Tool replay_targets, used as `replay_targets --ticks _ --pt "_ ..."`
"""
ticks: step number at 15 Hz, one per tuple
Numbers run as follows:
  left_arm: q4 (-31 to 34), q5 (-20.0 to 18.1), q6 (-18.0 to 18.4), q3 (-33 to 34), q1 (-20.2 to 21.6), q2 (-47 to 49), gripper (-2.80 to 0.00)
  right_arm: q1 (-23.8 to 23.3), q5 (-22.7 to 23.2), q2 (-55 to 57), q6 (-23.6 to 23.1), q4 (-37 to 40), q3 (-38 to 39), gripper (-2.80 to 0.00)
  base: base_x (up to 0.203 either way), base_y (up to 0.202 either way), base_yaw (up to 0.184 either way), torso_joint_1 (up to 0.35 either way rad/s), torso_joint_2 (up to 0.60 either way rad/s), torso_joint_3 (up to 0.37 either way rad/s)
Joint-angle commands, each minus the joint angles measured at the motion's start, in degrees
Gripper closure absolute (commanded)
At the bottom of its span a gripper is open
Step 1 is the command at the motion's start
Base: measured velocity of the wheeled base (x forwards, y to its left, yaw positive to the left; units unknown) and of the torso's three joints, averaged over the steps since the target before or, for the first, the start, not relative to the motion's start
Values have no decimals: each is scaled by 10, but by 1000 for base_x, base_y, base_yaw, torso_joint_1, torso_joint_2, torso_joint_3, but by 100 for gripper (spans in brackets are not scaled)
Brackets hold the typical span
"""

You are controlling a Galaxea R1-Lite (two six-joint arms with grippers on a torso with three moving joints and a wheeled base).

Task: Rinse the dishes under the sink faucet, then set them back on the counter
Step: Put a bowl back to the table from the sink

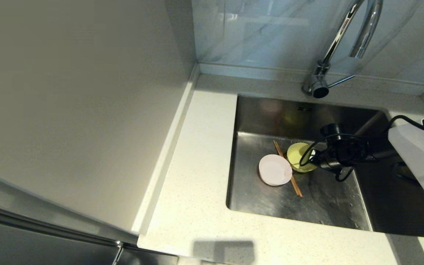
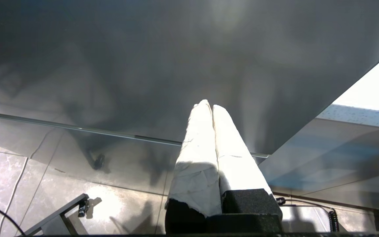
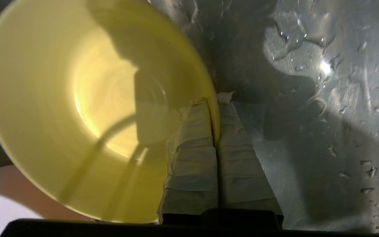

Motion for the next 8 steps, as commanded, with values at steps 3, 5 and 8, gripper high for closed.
replay_targets --ticks 3,5,8 --pt "0 0 0 0 0 -2 0 -1 -58 -68 -27 0 25 0 0 0 0 0 0 0" --pt "0 0 0 0 0 -2 0 -3 -140 -91 -38 -10 26 0 0 0 0 0 0 0" --pt "0 0 0 0 0 -2 0 -13 -185 -124 -45 -108 36 0 0 0 0 0 0 0"
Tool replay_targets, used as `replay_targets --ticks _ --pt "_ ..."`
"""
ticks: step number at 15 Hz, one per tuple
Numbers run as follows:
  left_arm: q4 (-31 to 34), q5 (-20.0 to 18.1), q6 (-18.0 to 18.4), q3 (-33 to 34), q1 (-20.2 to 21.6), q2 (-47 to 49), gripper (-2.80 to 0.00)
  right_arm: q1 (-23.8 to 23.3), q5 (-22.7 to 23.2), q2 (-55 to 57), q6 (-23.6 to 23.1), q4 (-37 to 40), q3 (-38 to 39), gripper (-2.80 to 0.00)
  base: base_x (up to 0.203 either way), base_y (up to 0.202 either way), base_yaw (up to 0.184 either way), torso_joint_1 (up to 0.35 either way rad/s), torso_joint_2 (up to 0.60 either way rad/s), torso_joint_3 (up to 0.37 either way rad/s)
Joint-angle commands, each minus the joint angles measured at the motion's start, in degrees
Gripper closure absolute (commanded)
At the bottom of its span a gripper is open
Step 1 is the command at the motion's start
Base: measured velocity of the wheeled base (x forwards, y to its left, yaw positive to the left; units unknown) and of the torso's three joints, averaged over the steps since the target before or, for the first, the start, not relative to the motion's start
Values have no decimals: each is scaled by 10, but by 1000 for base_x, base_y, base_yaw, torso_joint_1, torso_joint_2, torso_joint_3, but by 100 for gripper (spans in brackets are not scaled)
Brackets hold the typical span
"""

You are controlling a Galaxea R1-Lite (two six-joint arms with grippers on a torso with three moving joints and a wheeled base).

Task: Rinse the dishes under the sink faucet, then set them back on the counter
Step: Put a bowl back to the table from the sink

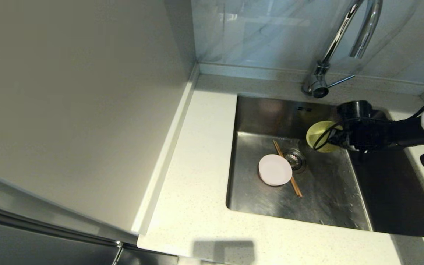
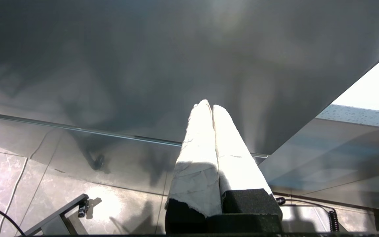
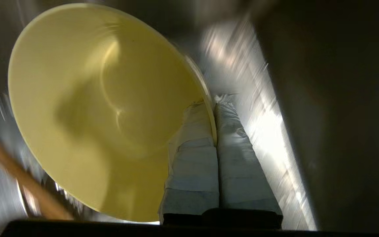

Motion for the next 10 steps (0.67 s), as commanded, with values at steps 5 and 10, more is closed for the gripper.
replay_targets --ticks 5,10 --pt "0 0 0 0 0 -2 0 -32 93 -112 -224 -330 141 0 0 0 0 0 0 0" --pt "0 0 0 0 0 -2 0 -50 175 -180 -433 -517 261 0 0 0 0 0 0 0"
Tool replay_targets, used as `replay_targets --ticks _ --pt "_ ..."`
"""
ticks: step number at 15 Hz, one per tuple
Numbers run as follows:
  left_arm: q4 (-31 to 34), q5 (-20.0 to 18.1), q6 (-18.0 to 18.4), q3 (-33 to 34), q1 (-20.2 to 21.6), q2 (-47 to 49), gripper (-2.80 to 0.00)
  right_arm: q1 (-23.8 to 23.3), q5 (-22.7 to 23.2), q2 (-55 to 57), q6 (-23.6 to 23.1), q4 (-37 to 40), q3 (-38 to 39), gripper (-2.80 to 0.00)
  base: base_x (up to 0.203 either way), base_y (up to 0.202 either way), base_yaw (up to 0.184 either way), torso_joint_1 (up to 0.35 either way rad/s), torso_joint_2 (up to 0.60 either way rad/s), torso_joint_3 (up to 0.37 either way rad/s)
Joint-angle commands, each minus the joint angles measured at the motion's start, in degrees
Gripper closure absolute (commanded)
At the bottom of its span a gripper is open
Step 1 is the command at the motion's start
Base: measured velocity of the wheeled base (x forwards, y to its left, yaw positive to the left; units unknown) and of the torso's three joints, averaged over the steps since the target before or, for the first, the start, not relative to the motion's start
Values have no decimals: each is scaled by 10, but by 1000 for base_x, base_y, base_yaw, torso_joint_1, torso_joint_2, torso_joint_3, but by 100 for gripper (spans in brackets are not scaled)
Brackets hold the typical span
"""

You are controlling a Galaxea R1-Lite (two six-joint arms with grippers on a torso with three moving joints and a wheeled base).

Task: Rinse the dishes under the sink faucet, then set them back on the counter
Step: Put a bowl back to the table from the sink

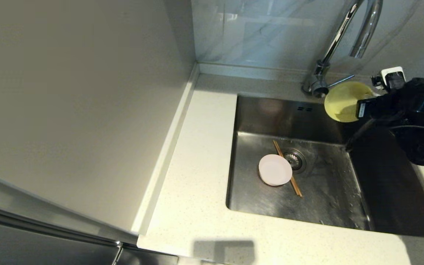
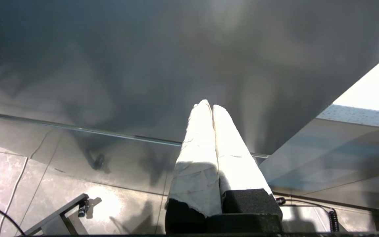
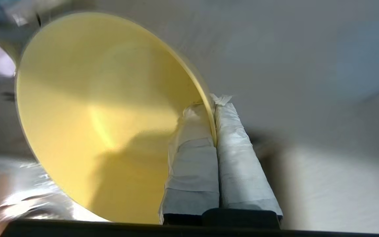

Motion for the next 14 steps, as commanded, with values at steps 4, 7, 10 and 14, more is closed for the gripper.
replay_targets --ticks 4,7,10,14 --pt "0 0 0 0 0 -2 0 -30 1 -29 -175 -162 59 0 0 0 0 0 0 0" --pt "0 0 0 0 0 -2 0 -45 3 -25 -221 -234 66 0 0 0 0 0 0 0" --pt "0 0 0 0 0 -2 0 -60 67 -39 -243 -303 73 0 0 0 0 0 0 0" --pt "0 0 0 0 0 -2 0 -91 162 -69 -243 -345 105 0 0 0 0 0 0 0"
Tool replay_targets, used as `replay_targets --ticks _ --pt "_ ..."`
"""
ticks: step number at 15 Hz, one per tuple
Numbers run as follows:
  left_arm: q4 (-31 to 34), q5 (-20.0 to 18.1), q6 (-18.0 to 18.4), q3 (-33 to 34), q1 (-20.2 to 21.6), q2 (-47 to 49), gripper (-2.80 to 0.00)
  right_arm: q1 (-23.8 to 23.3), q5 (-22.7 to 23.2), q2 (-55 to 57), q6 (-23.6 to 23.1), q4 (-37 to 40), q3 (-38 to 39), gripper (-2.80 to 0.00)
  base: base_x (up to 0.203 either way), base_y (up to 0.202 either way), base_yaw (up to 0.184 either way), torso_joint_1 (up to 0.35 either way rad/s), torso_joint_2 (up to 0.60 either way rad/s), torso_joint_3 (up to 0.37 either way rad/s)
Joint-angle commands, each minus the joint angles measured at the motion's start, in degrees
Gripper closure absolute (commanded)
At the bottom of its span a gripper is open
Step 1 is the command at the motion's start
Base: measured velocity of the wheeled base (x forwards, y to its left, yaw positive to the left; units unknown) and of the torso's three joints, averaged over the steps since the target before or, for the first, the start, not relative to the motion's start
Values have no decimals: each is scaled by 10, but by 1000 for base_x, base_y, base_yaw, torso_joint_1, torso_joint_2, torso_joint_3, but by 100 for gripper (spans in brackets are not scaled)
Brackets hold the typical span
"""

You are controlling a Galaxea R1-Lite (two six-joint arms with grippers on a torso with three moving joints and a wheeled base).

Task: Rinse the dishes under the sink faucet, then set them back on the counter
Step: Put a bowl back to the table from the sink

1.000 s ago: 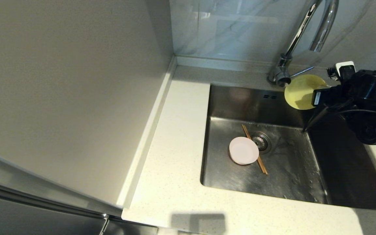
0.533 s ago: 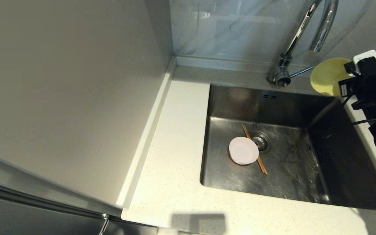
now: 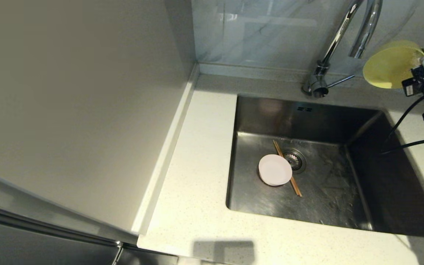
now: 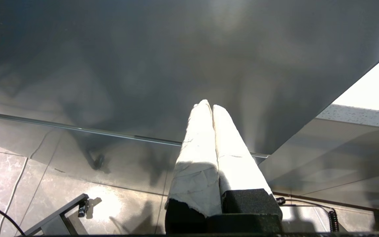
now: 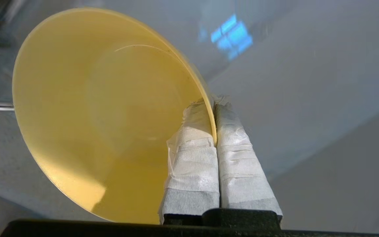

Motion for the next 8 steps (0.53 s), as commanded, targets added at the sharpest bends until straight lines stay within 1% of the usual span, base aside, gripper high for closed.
replay_targets --ticks 1,3,6,7,8 --pt "0 0 0 0 0 -2 0 -20 21 -25 -1 -7 16 0 0 0 0 0 0 0" --pt "0 0 0 0 0 -2 0 -35 35 -37 -1 -9 23 0 0 0 0 0 0 0" --pt "0 0 0 0 0 -2 0 -38 25 -50 6 -4 37 0 0 0 0 0 0 0" --pt "0 0 0 0 0 -2 0 -39 -5 -54 37 16 33 0 0 0 0 0 0 0" --pt "0 0 0 0 0 -2 0 -39 -51 -59 64 78 24 0 0 0 0 0 0 0"
